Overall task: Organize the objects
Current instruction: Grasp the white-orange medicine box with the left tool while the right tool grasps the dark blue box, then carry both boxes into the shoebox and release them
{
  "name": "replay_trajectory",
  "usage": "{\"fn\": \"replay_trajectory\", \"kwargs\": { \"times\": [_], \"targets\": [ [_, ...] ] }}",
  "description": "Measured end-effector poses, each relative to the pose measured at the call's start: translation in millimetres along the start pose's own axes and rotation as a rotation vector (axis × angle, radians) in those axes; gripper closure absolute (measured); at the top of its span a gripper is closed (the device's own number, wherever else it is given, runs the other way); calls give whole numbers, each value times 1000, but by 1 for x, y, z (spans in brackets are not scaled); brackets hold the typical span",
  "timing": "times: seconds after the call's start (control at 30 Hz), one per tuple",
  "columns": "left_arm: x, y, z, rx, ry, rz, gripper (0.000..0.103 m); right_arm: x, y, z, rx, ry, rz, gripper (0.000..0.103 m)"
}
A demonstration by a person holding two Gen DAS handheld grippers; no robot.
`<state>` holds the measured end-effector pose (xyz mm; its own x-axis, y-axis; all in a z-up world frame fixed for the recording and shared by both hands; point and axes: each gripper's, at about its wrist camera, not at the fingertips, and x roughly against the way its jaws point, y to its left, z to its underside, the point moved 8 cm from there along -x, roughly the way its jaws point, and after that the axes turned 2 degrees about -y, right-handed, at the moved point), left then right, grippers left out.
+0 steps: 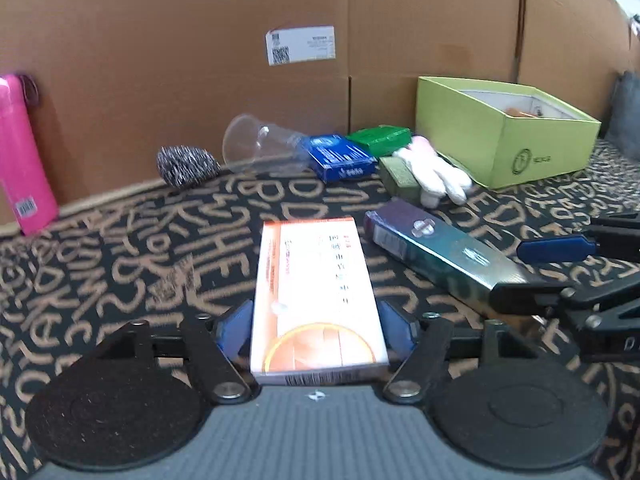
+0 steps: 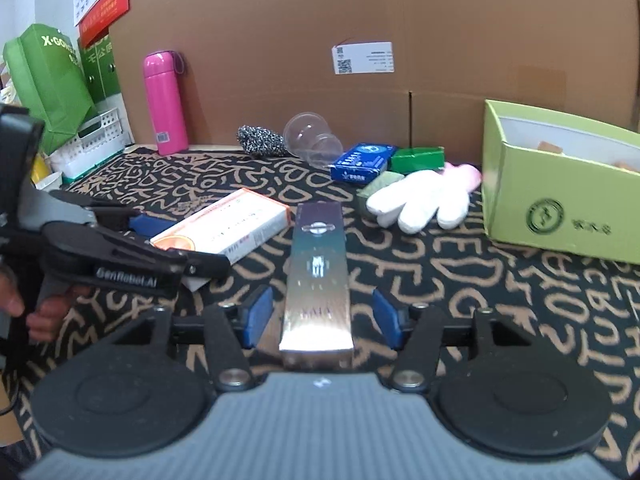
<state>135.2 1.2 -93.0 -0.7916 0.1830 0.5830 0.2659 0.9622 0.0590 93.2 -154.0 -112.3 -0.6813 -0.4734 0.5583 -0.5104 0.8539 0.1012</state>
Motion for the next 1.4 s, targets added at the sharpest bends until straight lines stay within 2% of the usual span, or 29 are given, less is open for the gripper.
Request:
{"fn": "replay_trajectory", "kwargs": {
  "times": [0.13,0.23,0.37,0.47,0.5,0.63,0.77,1.03,1.27,1.4],
  "targets": [
    [-14,-1,-9,1,6,-9,24,-15,3,-6,3,2,6,48],
    [-22,-3,-6,15,38,17,33,-24,6,-9,25,10,26,48],
    [-22,-2,-3,34,25,13,31,-35,8,-9,41,22,29,50],
    [-23,-2,-4,38,26,10,31,-42,6,-5,29,42,26,63],
    [-23,-2,-4,37,26,14,34,-41,5,-4,24,39,25,65],
    [-21,-5,-5,53,34,22,35,-33,2,-1,2,31,13,65],
    [-9,-19,-12,86,15,78,35,-18,-4,2,-22,15,7,65],
    [14,-60,-67,80,-106,193,34,39,-36,-16,-73,-117,65,65],
    [10,-116,-125,44,-192,281,34,82,-96,-45,-80,-237,216,65],
    [-11,-151,-158,32,-202,322,35,92,-136,-66,-57,-274,299,65]
  ]
}}
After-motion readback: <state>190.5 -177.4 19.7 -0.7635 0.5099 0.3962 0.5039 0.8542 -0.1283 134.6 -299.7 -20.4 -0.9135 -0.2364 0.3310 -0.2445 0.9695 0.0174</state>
